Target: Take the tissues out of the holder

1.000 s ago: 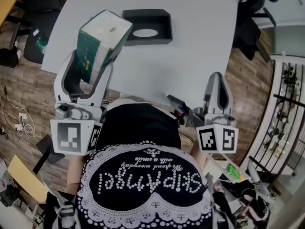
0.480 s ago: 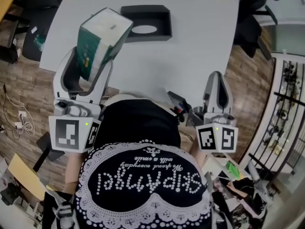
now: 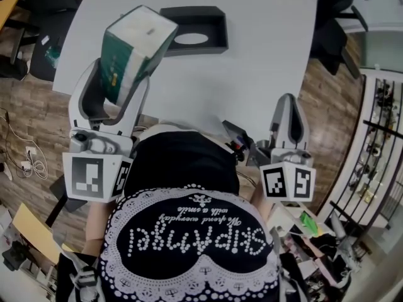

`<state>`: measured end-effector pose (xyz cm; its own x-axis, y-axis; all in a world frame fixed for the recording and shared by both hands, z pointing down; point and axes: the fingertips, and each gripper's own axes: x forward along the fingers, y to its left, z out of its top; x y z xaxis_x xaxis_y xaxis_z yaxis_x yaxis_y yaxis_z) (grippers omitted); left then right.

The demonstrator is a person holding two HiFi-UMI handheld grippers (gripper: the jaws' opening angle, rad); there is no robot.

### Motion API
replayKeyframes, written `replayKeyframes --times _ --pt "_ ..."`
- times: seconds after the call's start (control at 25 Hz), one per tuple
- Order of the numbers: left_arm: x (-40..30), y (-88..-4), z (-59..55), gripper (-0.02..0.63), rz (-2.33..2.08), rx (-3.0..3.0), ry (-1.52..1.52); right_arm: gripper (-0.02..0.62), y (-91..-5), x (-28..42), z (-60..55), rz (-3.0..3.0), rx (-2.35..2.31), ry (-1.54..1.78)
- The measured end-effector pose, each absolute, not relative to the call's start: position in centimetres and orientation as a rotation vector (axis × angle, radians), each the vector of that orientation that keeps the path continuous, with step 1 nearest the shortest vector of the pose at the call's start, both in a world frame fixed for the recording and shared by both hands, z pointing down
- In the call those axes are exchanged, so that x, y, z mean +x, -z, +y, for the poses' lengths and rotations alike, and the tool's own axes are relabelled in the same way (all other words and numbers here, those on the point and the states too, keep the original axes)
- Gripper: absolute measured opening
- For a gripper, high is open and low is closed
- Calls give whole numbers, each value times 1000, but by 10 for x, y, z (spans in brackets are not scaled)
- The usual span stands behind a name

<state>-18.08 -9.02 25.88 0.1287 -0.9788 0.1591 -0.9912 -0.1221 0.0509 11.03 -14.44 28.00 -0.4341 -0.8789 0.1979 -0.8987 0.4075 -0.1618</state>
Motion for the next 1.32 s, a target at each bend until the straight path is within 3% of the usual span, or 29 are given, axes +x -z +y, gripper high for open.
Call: replayKeyframes --times 1.32 --pt "-185 -265 -85 341 -1968 2233 -144 34 -287 108 -141 -2538 1584 -353"
